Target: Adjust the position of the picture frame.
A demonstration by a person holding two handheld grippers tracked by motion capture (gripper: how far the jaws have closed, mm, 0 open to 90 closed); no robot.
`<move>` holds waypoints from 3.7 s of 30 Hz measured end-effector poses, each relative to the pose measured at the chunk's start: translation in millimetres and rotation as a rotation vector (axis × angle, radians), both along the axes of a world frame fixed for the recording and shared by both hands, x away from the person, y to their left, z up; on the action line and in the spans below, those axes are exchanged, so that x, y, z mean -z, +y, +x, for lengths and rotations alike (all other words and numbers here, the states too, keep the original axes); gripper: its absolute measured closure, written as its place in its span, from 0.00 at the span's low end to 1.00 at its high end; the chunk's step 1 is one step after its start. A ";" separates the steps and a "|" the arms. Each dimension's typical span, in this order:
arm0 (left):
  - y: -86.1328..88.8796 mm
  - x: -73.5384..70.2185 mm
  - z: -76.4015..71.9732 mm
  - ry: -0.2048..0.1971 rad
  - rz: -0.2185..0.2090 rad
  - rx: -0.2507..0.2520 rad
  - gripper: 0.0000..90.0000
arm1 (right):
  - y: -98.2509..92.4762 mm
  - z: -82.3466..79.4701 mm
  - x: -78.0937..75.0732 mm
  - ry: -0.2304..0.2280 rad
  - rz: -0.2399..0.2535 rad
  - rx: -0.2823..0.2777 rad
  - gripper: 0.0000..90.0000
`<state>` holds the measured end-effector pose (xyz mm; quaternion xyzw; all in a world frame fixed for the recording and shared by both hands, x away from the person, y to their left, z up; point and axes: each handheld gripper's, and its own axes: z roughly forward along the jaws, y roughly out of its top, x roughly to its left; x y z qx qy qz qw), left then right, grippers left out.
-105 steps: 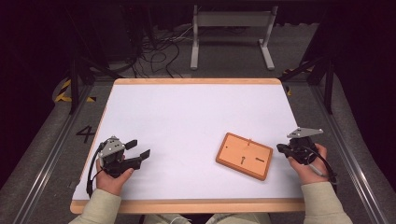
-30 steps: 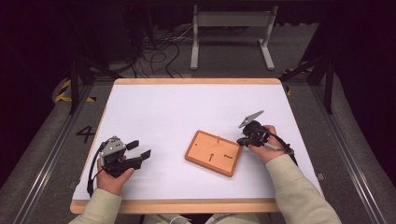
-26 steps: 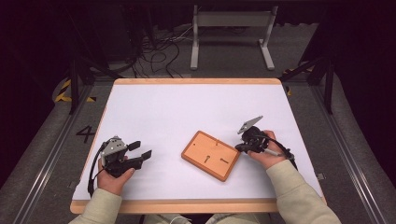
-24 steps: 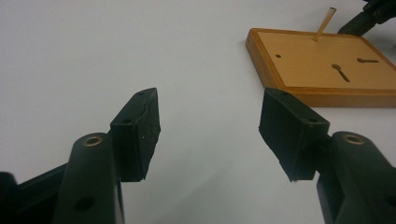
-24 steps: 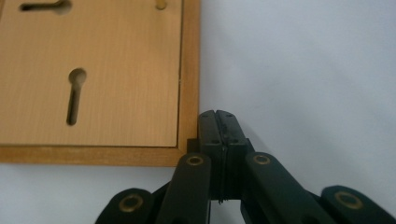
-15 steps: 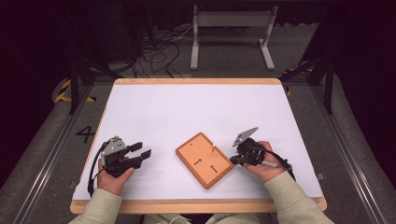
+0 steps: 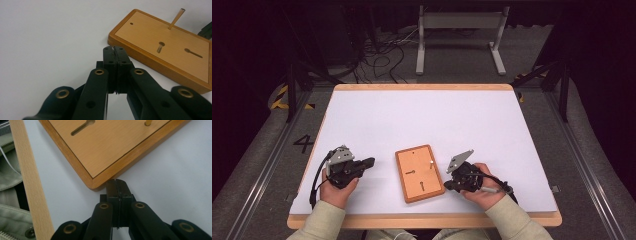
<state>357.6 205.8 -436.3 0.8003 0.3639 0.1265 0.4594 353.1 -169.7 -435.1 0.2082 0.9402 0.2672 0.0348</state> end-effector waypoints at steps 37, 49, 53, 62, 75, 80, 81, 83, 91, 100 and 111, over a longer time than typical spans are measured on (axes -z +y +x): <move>-118.6 21.2 81.1 0.247 0.103 0.106 1.00 | -28.1 -10.2 -12.3 -0.054 0.018 0.092 1.00; -115.1 6.4 61.2 0.130 0.219 0.123 0.86 | -3.4 -27.1 -7.8 -0.015 -0.058 -0.062 1.00; -95.0 0.5 54.2 0.126 0.176 0.109 0.85 | 9.5 -30.8 -7.2 -0.017 -0.089 -0.108 1.00; -47.3 0.5 36.2 0.138 0.123 0.031 0.85 | 40.5 -20.6 -3.1 -0.038 -0.038 -0.138 1.00; -28.5 5.9 27.1 0.140 0.111 -0.002 0.85 | 87.4 13.7 6.7 -0.172 -0.027 -0.011 1.00; -29.3 5.9 26.9 0.137 0.105 0.000 0.85 | 90.8 26.8 6.1 -0.177 -0.008 0.022 1.00; -29.1 5.6 26.9 0.134 0.108 0.004 0.85 | 90.4 26.5 3.8 -0.173 0.003 0.015 1.00; -28.2 5.6 27.4 0.129 0.098 0.013 0.84 | 85.4 25.6 -6.8 -0.163 0.028 -0.012 1.00; -27.1 3.5 25.8 0.120 0.057 0.040 0.74 | 58.7 53.0 -56.4 -0.228 0.092 0.056 1.00; -26.9 3.1 24.6 0.097 0.046 0.050 0.61 | 50.6 131.1 -48.8 -0.164 0.043 0.187 1.00; -28.3 6.7 25.8 0.106 0.063 0.037 0.58 | 42.2 181.8 -17.4 -0.082 -0.045 0.318 1.00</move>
